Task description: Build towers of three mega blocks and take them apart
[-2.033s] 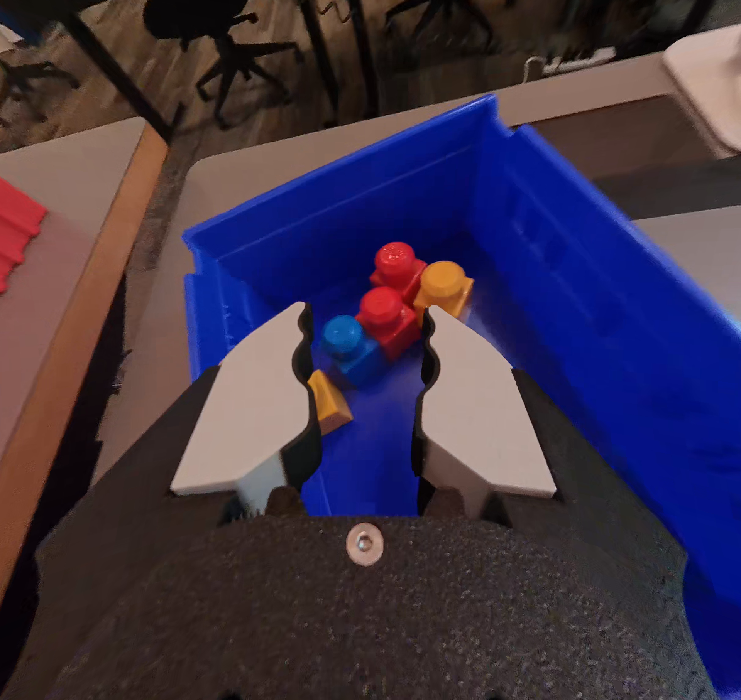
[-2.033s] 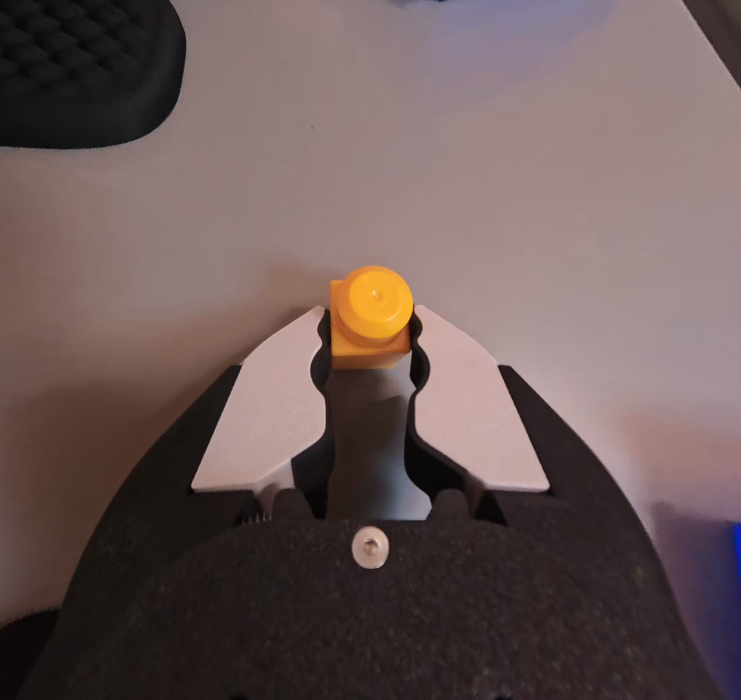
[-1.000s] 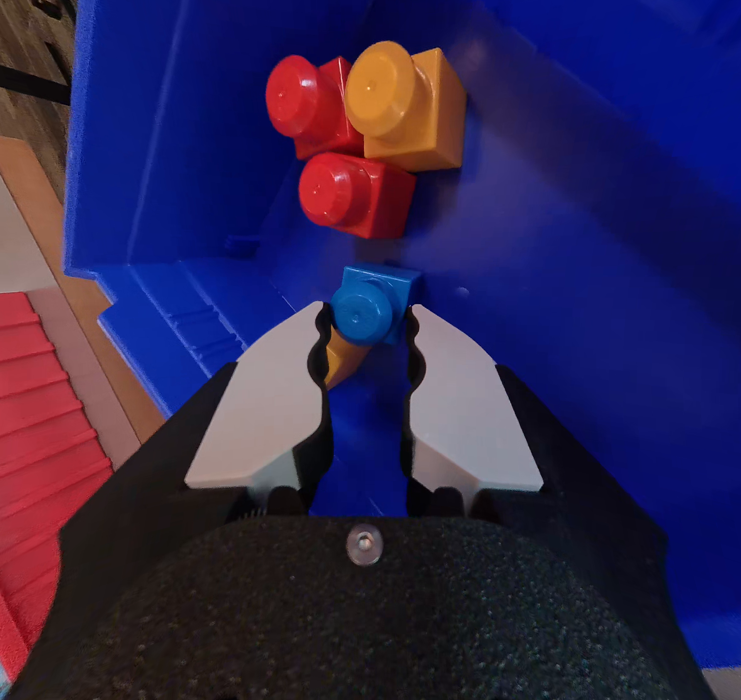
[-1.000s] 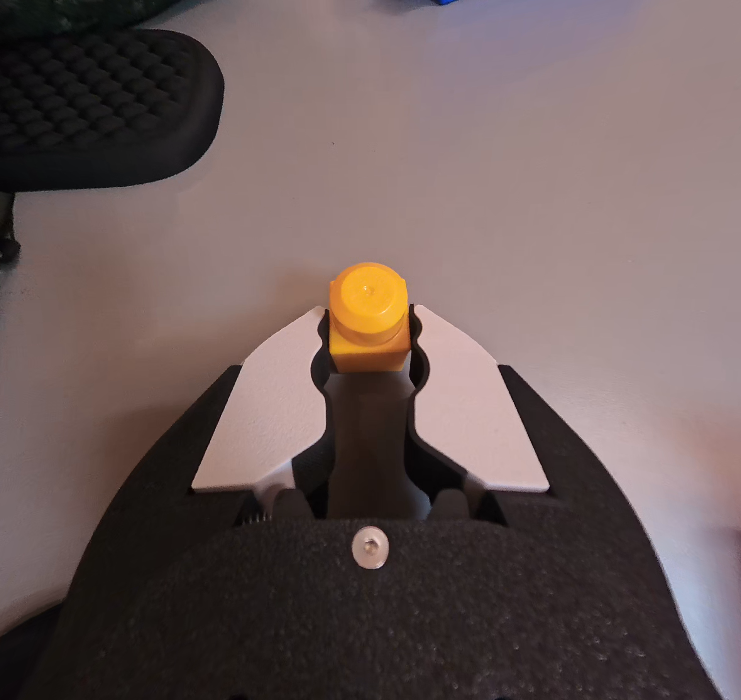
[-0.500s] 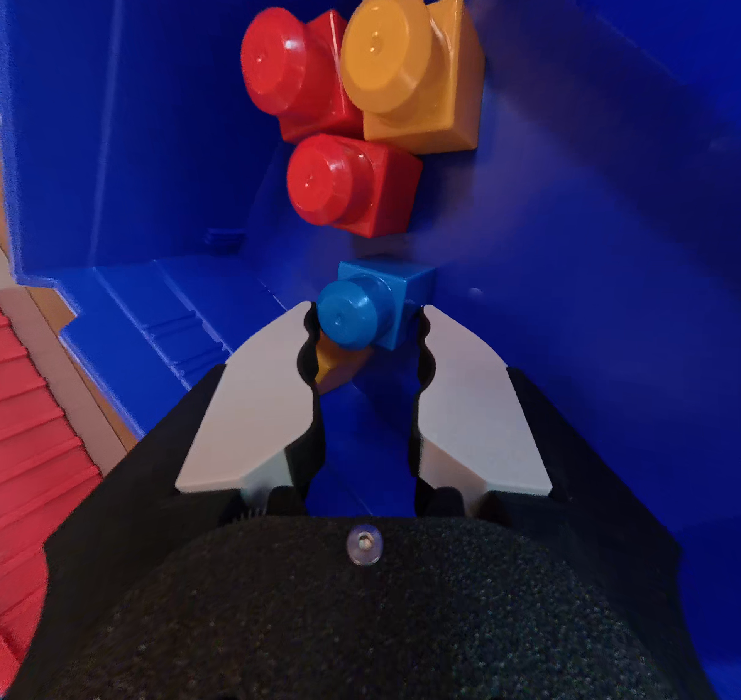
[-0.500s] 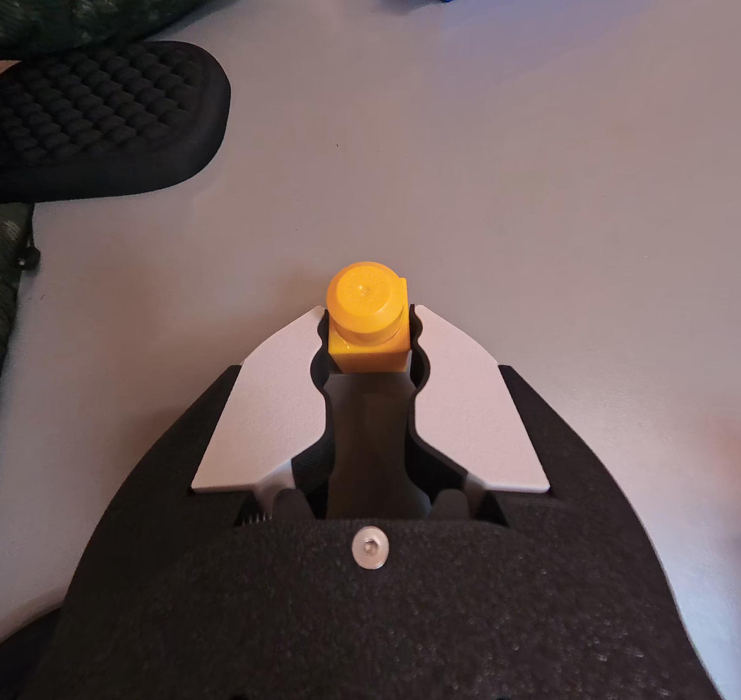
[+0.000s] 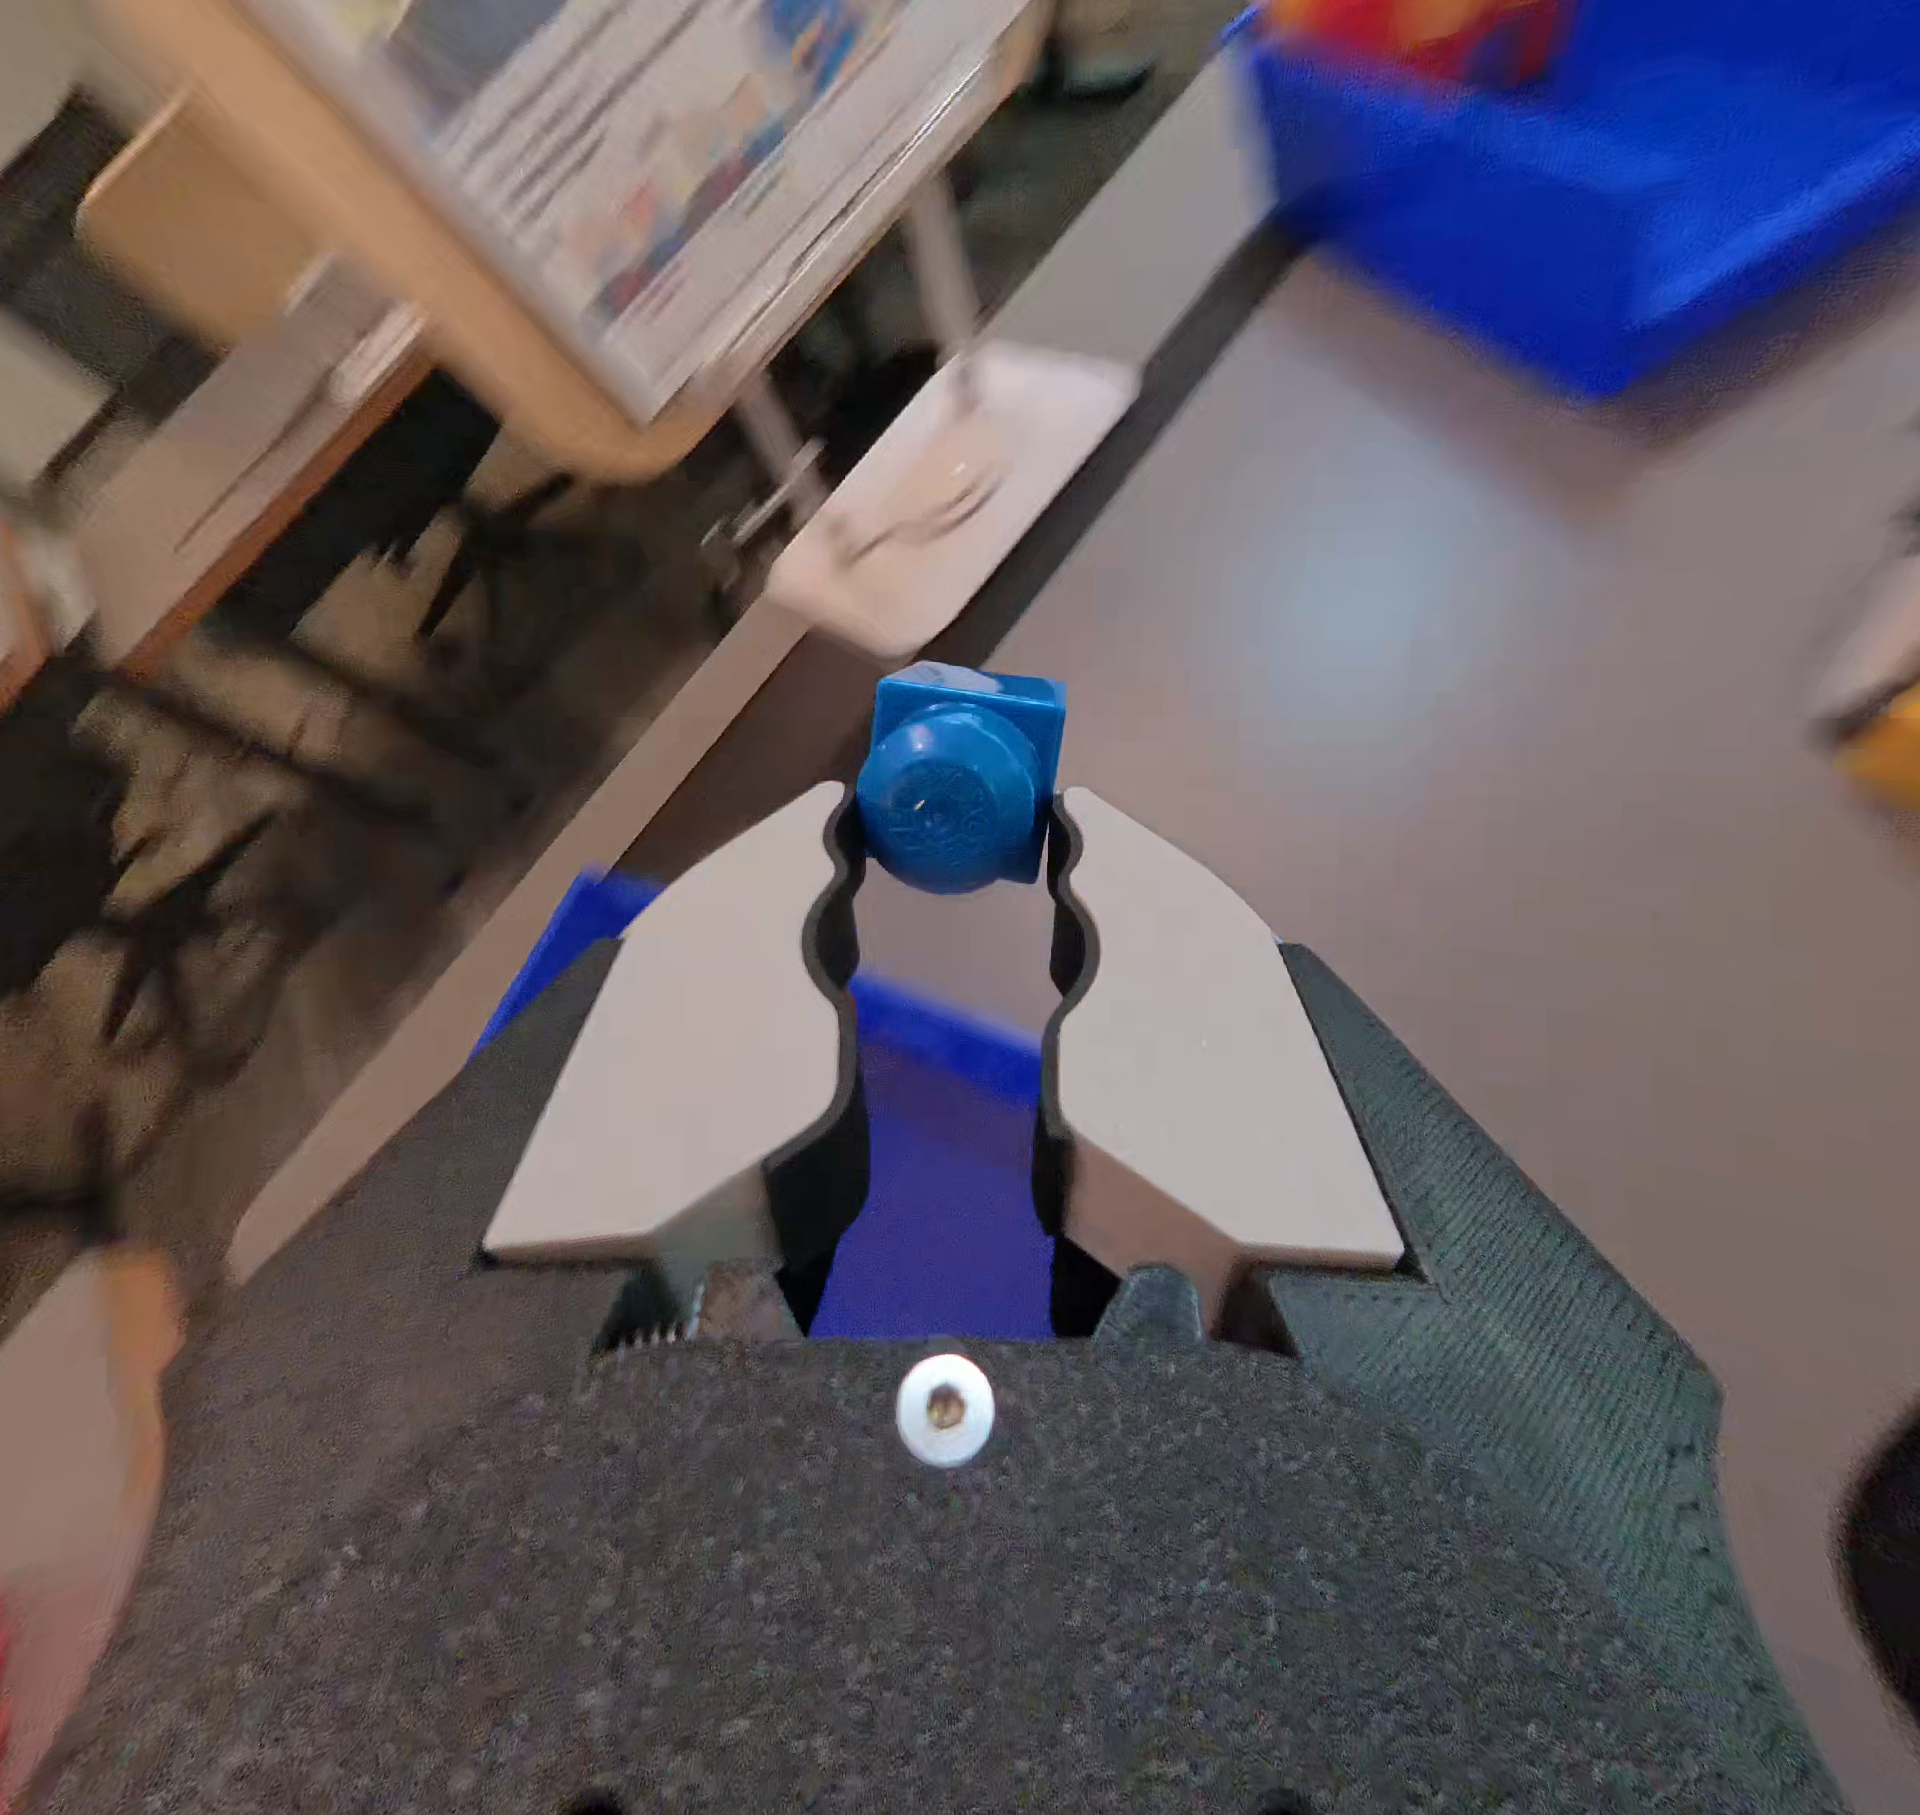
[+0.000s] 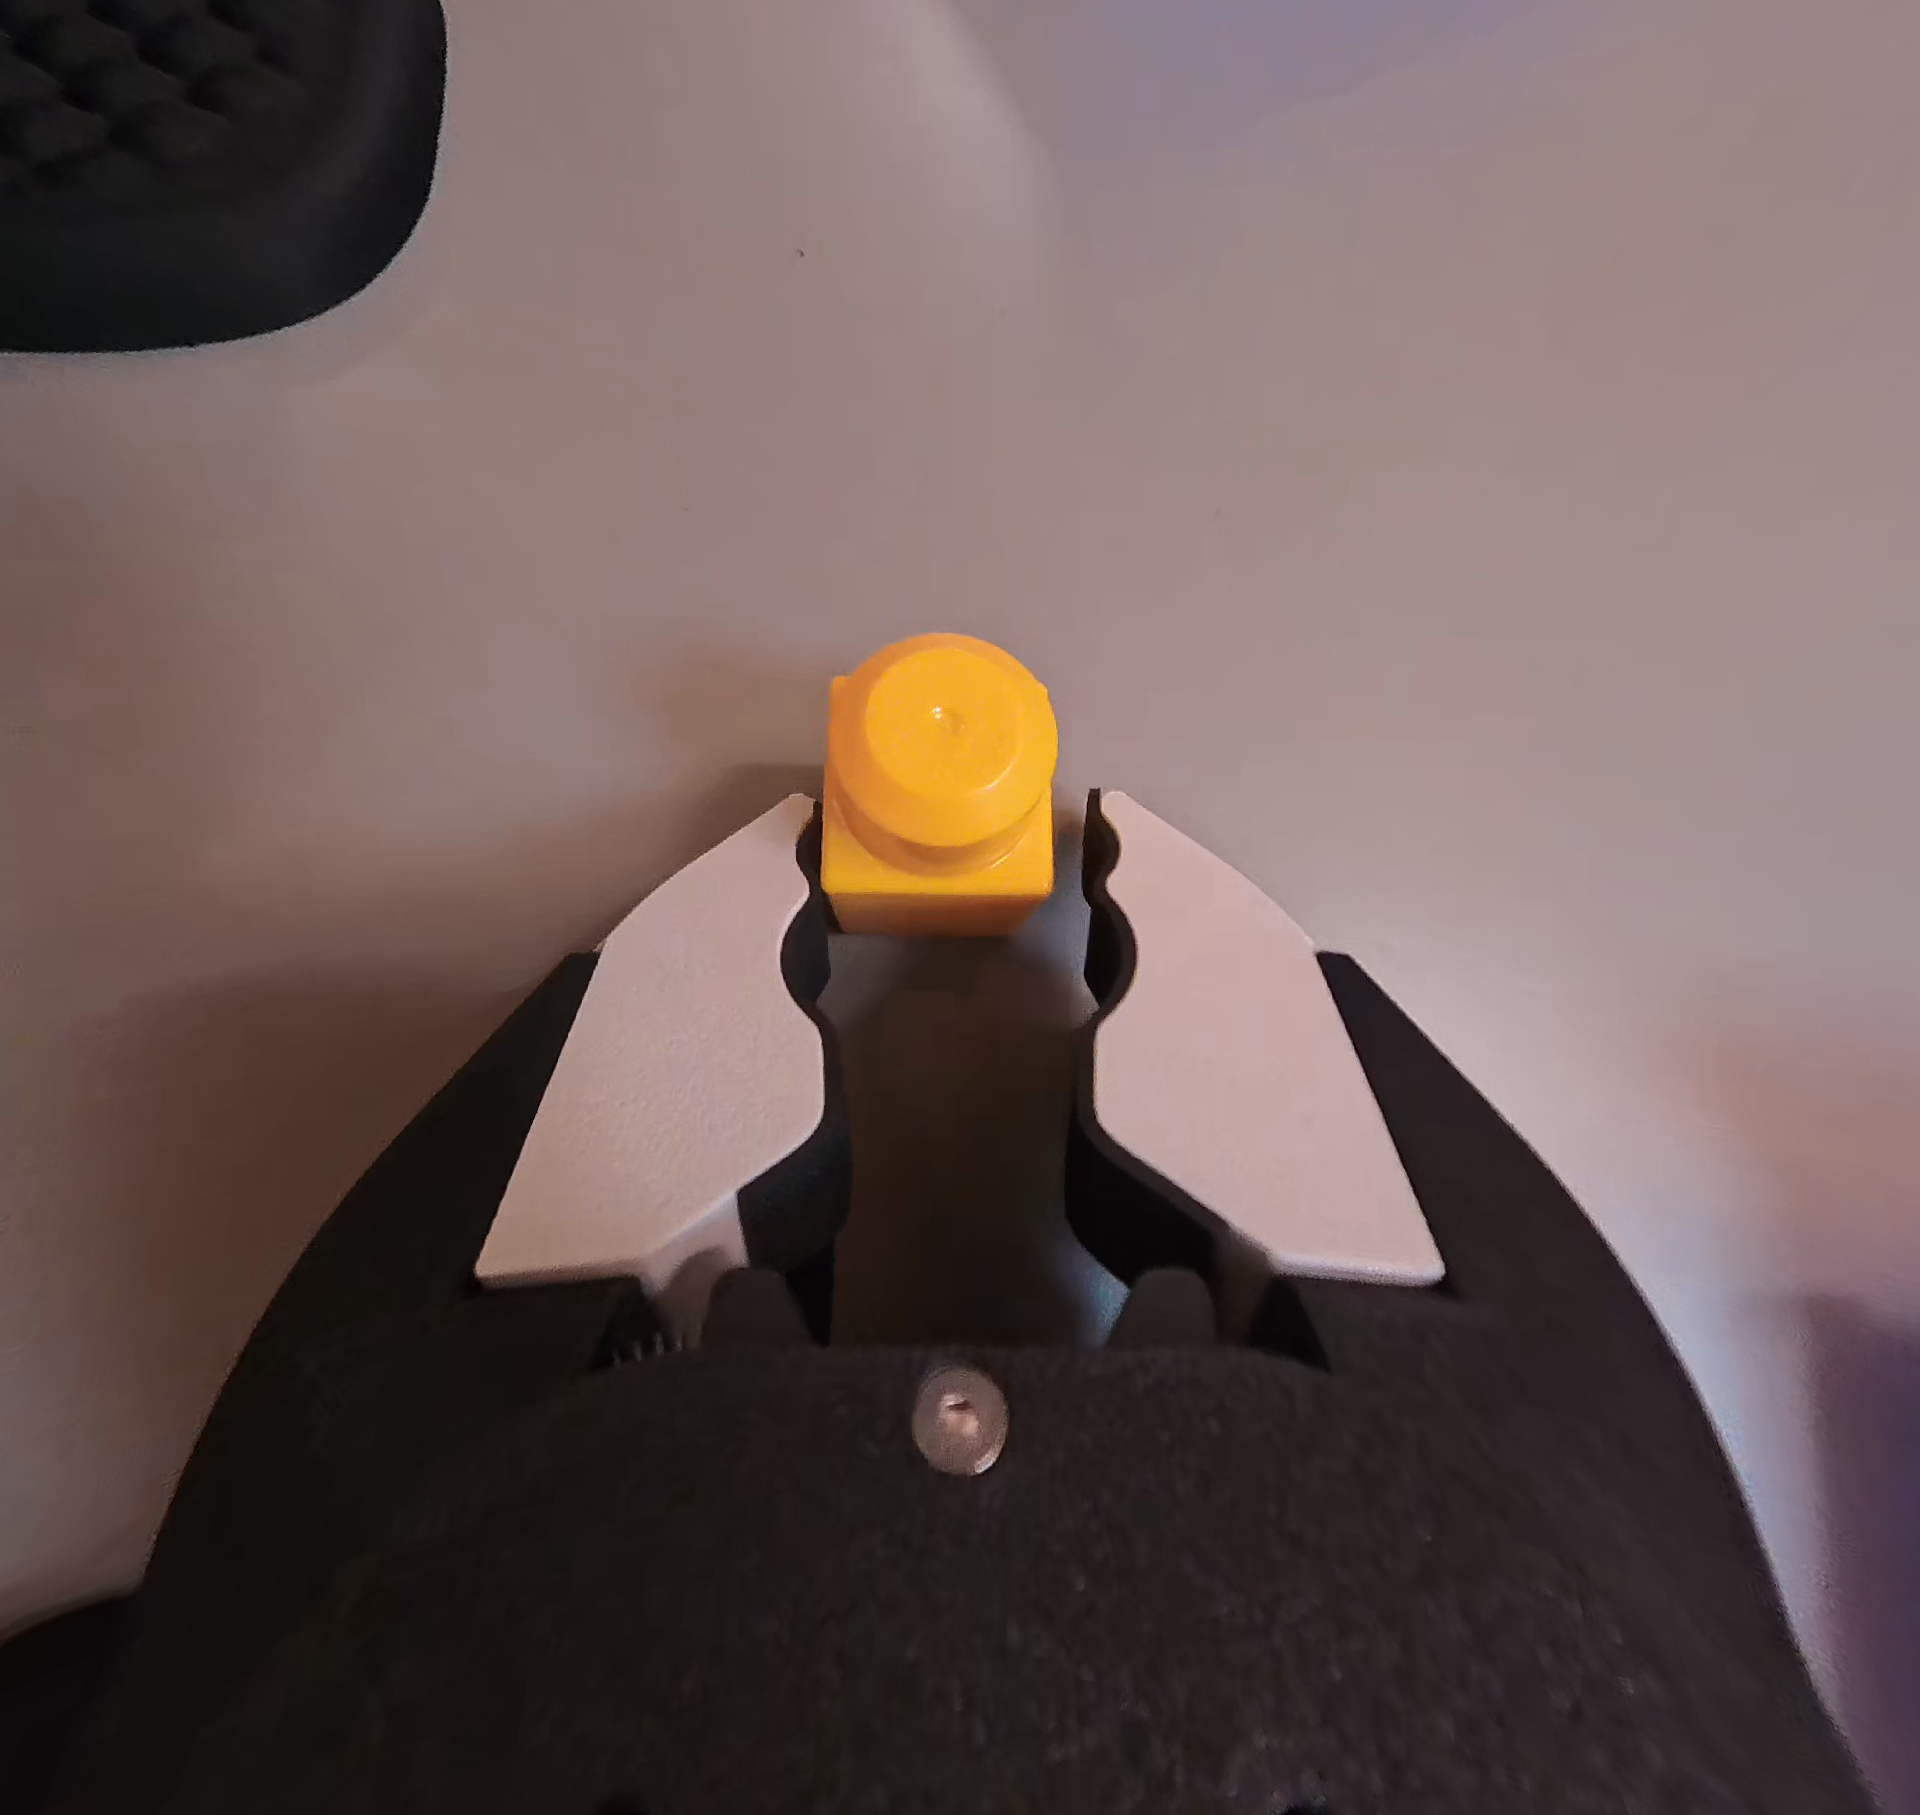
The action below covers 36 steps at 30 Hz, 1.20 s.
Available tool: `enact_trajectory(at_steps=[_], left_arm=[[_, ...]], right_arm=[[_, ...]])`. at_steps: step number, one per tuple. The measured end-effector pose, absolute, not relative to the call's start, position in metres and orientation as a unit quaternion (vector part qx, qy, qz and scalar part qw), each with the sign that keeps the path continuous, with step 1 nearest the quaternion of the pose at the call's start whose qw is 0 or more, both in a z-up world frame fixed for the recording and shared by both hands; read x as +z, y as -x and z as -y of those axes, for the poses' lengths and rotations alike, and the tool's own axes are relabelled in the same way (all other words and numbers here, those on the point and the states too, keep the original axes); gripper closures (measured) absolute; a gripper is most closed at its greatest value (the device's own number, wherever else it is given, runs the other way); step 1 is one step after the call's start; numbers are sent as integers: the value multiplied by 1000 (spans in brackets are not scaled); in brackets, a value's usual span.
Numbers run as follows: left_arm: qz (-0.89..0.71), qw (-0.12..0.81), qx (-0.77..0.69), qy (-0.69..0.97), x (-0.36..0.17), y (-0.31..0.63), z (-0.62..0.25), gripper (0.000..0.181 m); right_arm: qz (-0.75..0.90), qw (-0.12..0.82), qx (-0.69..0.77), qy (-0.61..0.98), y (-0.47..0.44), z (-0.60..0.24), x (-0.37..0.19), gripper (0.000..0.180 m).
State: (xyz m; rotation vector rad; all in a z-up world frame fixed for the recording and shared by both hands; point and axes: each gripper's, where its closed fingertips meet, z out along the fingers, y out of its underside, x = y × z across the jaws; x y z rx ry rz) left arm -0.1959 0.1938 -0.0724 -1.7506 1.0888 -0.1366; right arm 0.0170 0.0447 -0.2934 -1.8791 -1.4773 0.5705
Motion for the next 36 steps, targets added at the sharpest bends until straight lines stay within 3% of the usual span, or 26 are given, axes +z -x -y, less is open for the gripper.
enact_trajectory(at_steps=[4,15,22,36], left_arm=[[-587,478,-168,632,-72,104,-114,147],[-754,231,-216,575,-202,-3,-27,147],[-742,212,-231,592,-217,-10,-28,148],[-706,250,-301,590,-191,-6,-35,147]], right_arm=[[581,343,196,712,-18,-43,-290,142],[570,344,223,712,-3,-29,-272,142],[557,331,225,728,-5,-30,-278,143],[501,384,319,707,5,-32,-246,144]])
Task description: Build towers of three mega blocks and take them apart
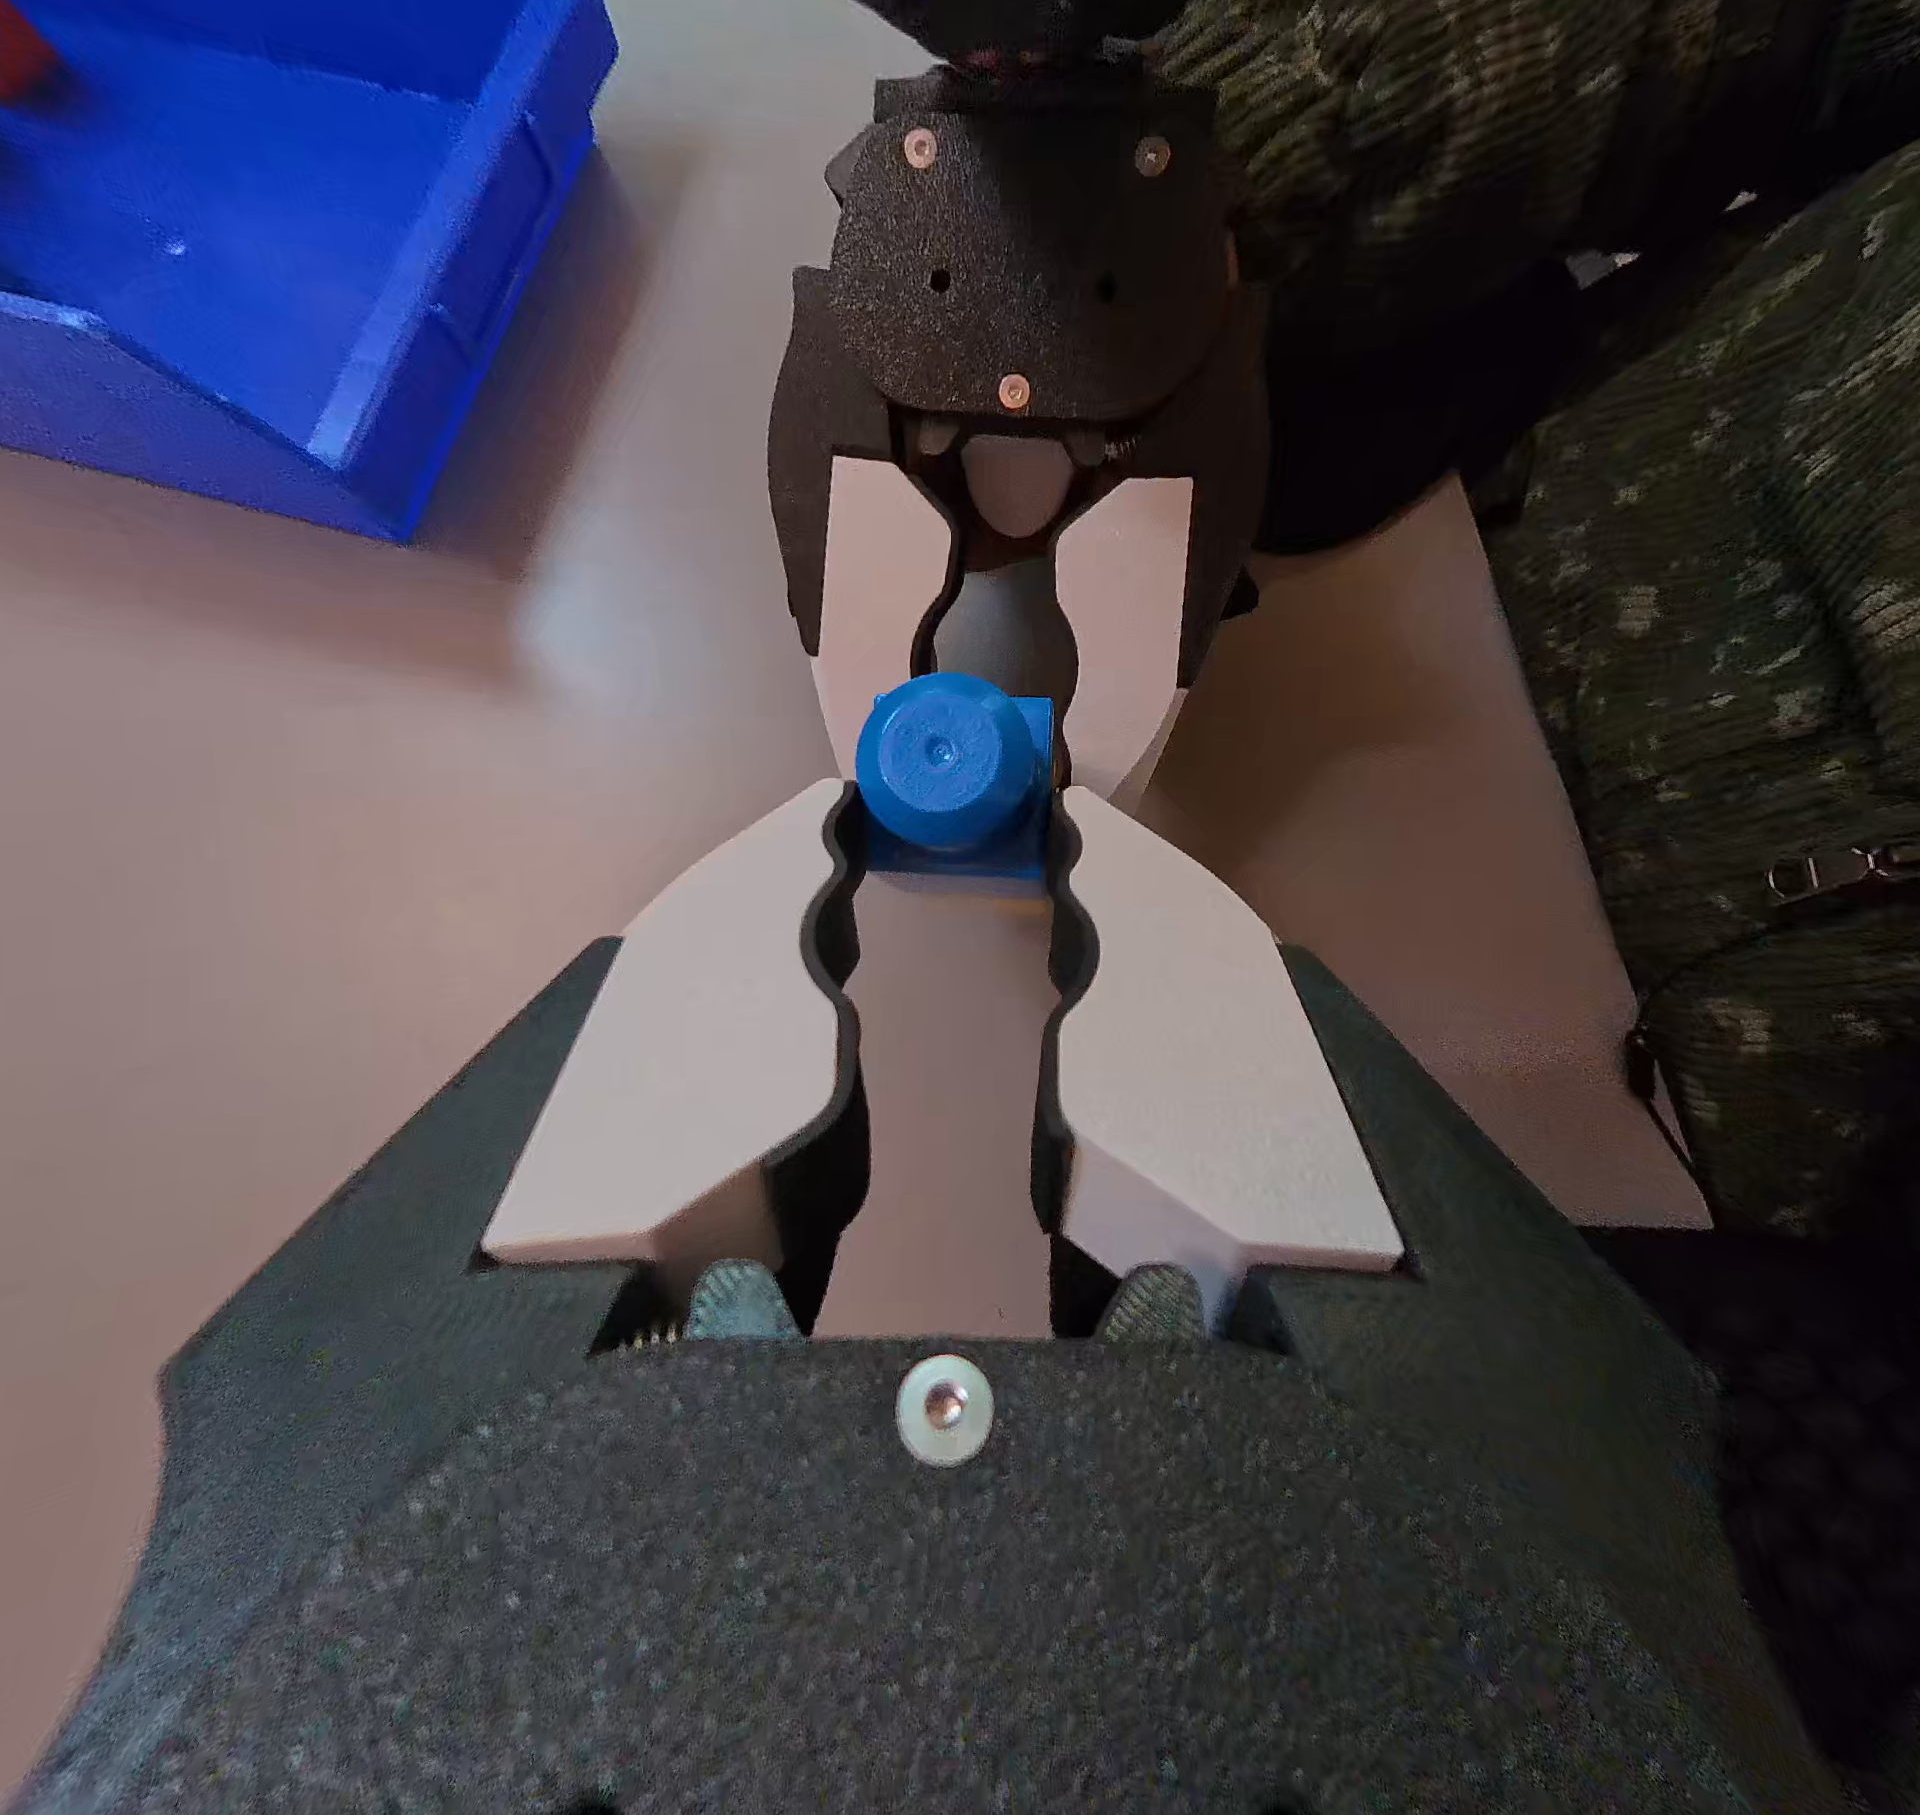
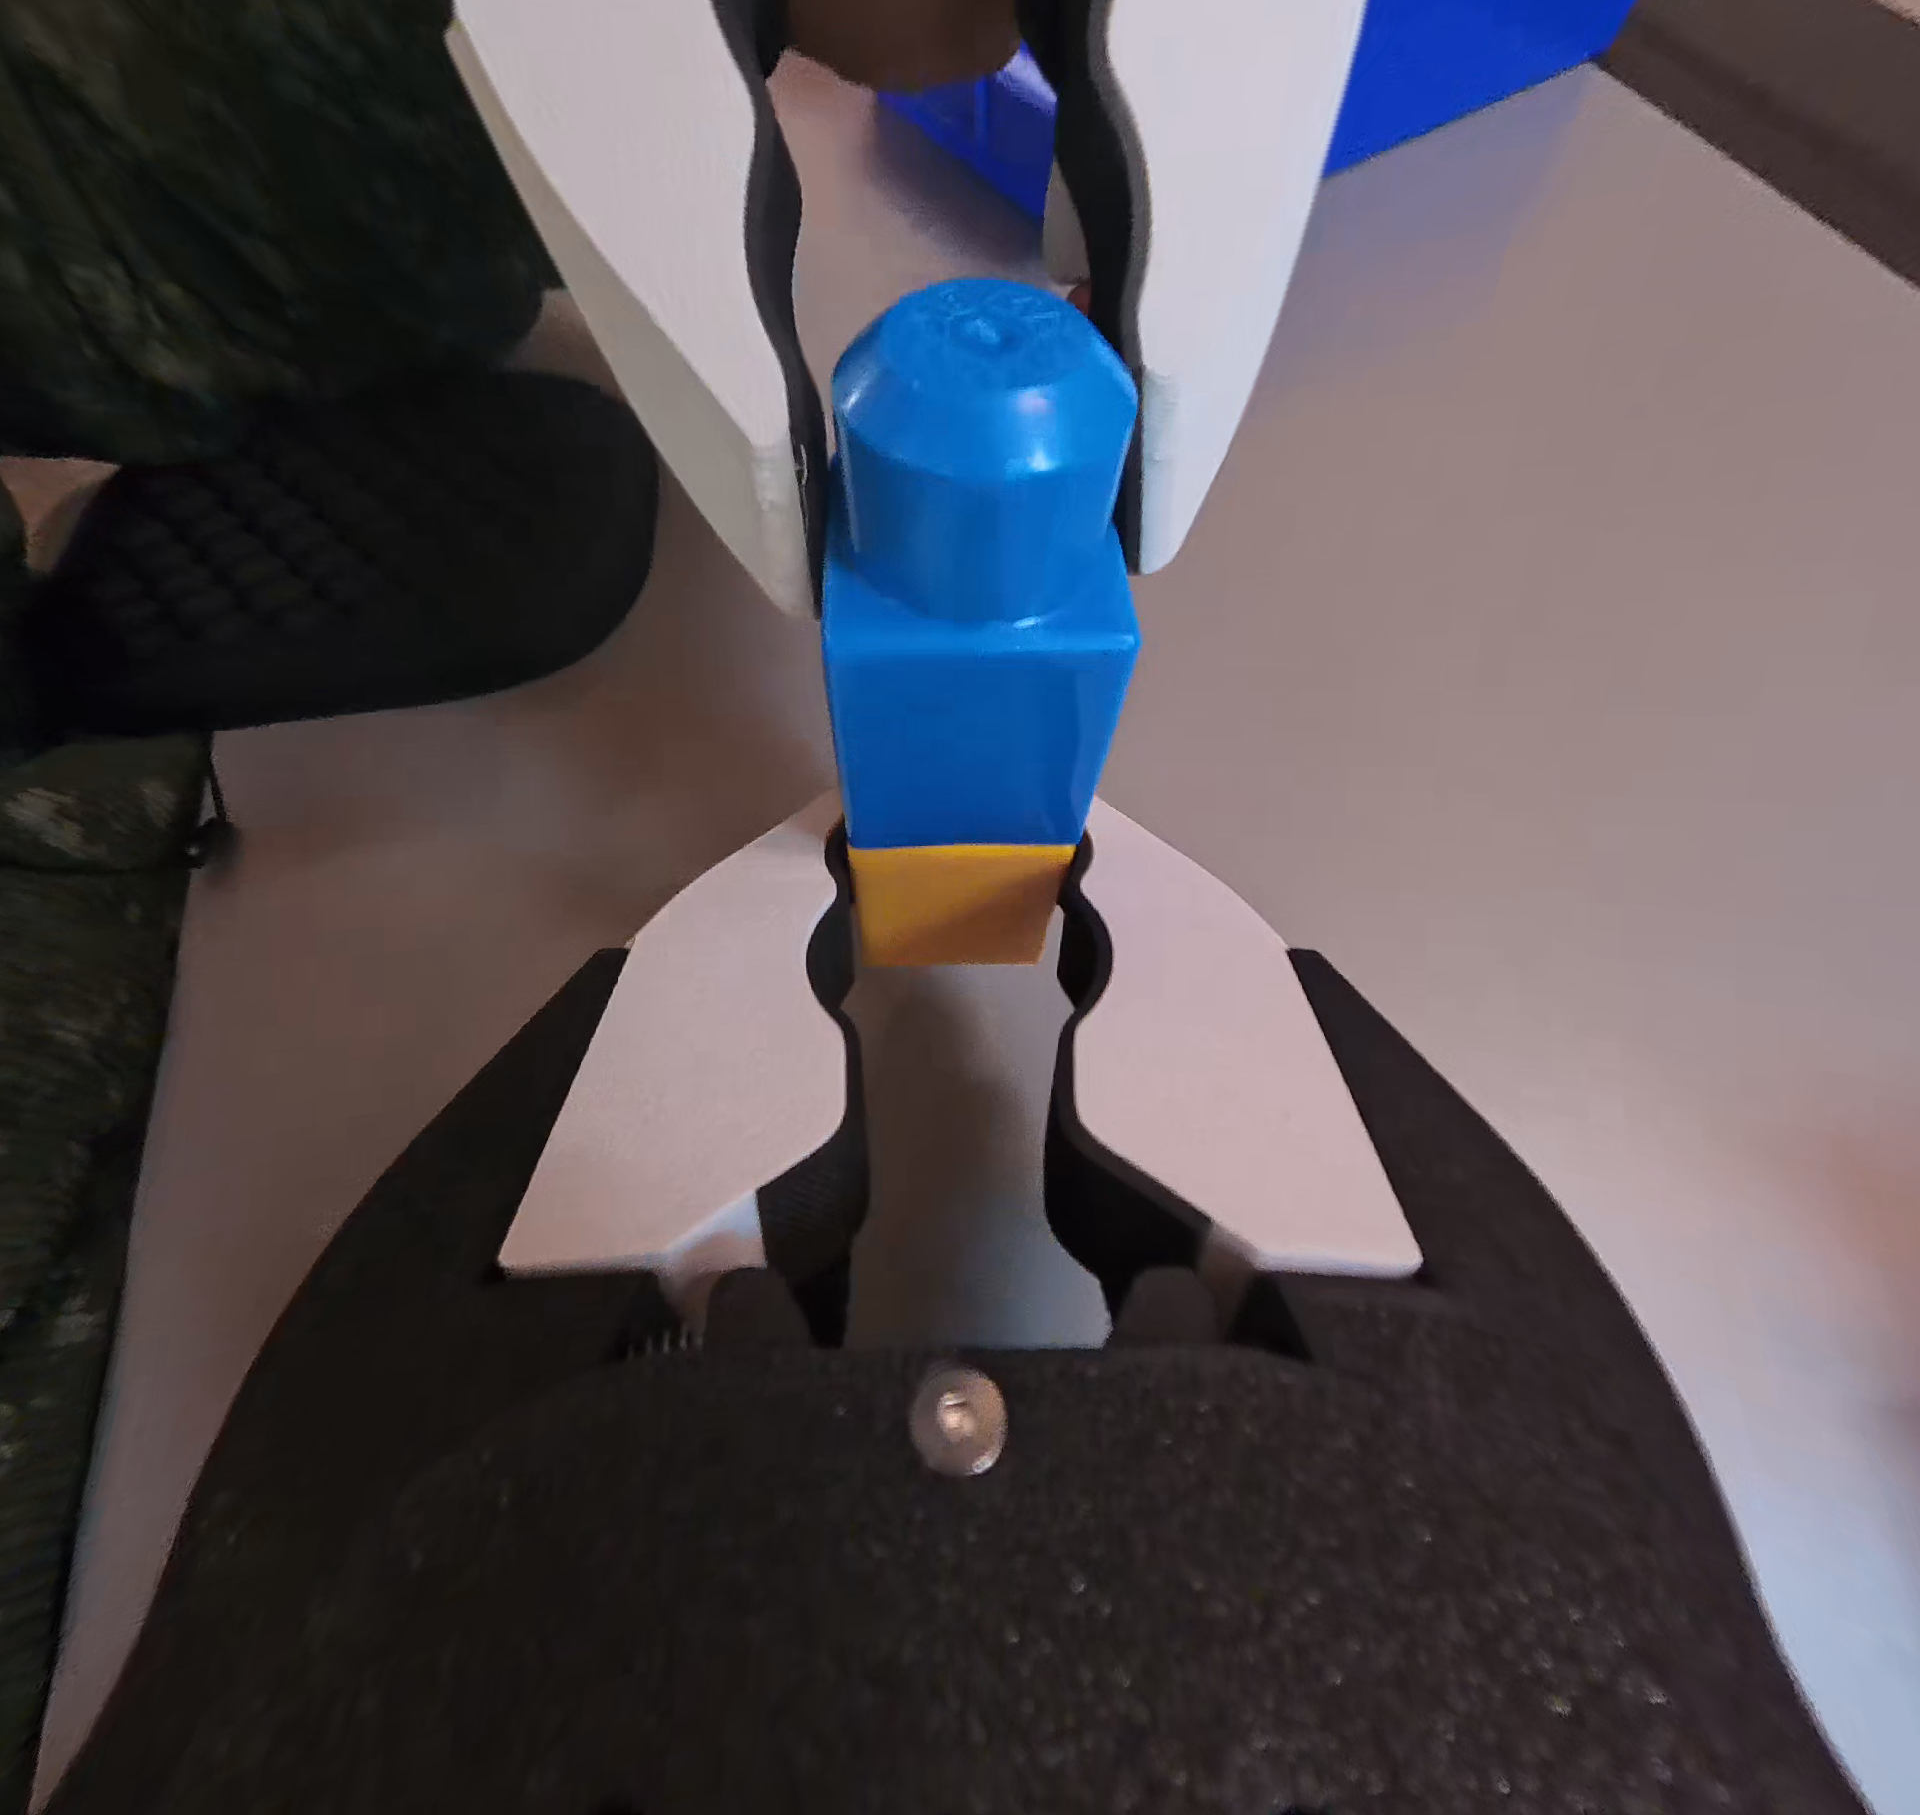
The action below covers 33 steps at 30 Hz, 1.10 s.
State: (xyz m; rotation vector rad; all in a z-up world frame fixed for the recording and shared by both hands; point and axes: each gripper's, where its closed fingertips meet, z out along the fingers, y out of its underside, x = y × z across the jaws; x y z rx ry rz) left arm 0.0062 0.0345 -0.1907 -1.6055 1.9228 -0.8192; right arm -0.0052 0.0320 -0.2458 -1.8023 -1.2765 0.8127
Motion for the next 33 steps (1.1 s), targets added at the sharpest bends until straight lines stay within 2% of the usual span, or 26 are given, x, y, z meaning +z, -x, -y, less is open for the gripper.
enact_trajectory(at_steps=[5,8,10,15,17,21,24,29,31,33], left_arm=[[-695,303,-324,566,-178,-14,-39,146],[-702,297,-313,566,-187,-17,-39,135],[-711,305,-303,557,-193,-23,-38,141],[-691,326,-330,555,-185,-33,-39,143],[-689,323,-341,552,-186,-34,-38,143],[-690,330,-345,544,-185,-34,-39,143],[-647,358,-361,568,-161,-22,-61,132],[-414,559,-287,658,-74,81,-181,146],[-301,616,-235,689,-61,152,-227,147],[-200,625,-156,738,-75,228,-265,149]], right_arm=[[477,400,347,702,5,-35,-233,143],[478,412,333,701,2,-39,-233,143],[480,413,336,698,3,-39,-233,143],[472,453,323,684,-2,-45,-224,142],[462,473,330,674,-1,-47,-215,134],[472,479,309,673,-4,-47,-213,142],[454,482,312,681,-8,-52,-209,142],[430,480,295,705,-19,-66,-218,142],[426,481,305,703,-17,-65,-217,142],[426,482,308,700,-14,-63,-215,142]])
